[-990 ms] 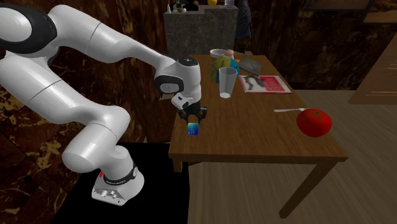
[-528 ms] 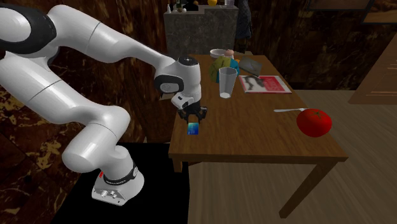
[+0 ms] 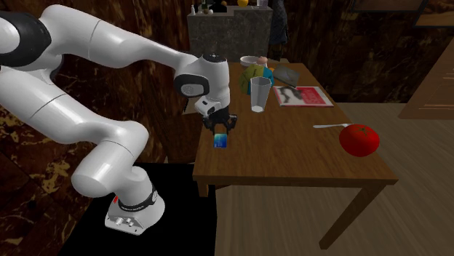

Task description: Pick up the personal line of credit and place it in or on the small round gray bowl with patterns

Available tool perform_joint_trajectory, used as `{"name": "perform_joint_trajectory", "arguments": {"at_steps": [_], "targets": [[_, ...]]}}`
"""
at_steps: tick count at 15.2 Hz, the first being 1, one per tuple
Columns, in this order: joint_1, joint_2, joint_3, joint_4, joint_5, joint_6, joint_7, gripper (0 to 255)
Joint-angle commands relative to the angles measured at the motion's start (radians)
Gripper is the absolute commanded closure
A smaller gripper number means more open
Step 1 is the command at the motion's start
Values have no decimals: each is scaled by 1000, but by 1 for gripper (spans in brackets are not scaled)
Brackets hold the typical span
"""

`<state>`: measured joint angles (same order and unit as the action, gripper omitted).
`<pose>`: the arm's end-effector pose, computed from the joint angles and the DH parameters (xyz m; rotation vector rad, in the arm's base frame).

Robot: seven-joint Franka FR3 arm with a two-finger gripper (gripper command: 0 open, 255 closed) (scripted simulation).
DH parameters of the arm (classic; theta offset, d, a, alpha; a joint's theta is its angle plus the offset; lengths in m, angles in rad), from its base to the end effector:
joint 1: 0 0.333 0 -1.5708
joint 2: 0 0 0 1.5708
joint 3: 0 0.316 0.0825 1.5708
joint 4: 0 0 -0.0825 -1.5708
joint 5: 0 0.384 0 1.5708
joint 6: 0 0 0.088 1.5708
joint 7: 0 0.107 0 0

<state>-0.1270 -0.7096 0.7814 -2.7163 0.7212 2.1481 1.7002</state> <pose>0.2872 0.2259 0.3777 -2.1329 2.1318 0.1249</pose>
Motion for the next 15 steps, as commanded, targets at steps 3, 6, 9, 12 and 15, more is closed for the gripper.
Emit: {"name": "perform_joint_trajectory", "arguments": {"at_steps": [3,6,9,12,15], "targets": [[-1,-32,-34,34,-28,-66,11,255],[-1,-52,-58,59,-47,-113,20,255],[-3,-69,-81,87,-66,-157,28,255],[-5,-83,-102,116,-84,-200,36,255],[-8,-93,-122,147,-101,-241,44,255]]}}
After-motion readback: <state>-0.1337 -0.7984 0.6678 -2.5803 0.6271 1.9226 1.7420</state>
